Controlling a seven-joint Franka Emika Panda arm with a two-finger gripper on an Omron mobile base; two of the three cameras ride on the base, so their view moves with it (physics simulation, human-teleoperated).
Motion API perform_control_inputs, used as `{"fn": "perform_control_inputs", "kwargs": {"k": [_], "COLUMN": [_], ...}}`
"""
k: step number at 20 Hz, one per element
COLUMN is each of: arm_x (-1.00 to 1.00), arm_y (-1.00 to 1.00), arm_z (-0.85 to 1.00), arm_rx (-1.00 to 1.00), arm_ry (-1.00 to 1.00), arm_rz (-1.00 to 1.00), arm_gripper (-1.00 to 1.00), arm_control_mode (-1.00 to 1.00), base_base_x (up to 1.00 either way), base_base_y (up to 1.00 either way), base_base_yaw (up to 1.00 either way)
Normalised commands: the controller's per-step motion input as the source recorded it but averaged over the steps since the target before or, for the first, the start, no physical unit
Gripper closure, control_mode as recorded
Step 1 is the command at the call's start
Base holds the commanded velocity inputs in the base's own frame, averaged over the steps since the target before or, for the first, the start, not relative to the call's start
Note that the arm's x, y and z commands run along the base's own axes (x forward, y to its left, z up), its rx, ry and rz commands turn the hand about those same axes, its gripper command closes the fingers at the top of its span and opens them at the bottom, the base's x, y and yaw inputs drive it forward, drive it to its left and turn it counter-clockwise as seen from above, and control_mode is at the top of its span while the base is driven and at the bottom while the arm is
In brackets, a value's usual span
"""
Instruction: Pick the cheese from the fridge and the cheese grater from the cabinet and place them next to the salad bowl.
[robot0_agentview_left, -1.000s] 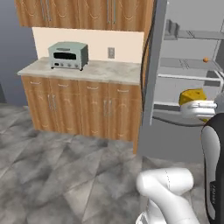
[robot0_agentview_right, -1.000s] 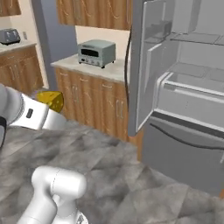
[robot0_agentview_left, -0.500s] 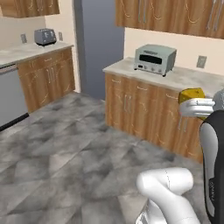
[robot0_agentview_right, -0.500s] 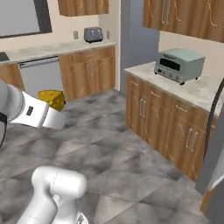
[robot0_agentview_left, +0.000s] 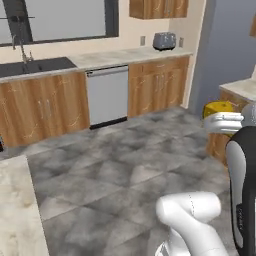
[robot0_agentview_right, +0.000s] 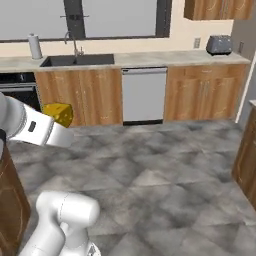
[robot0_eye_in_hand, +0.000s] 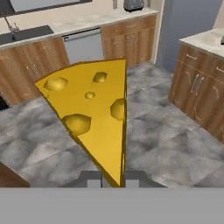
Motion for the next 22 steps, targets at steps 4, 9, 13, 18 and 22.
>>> {"fn": "perform_control_inputs", "kwargs": {"k": [4,9,13,18,22], "arm_x": [0.0,0.0,0.0,0.0,0.0], "arm_y": [0.0,0.0,0.0,0.0,0.0], "arm_z": [0.0,0.0,0.0,0.0,0.0], "arm_rx": [0.0,0.0,0.0,0.0,0.0], "arm_ry": [0.0,0.0,0.0,0.0,0.0], "arm_rz": [0.0,0.0,0.0,0.0,0.0], "arm_gripper": [1.0,1.0,1.0,1.0,1.0], "arm_control_mode": [1.0,1.0,1.0,1.0,1.0], "base_base_x": [0.02,0.26,1.0,1.0,1.0], "base_base_y": [0.19,0.01,-0.8,-0.75,-0.51], "base_base_yaw": [0.85,0.82,0.25,0.12,0.35]}}
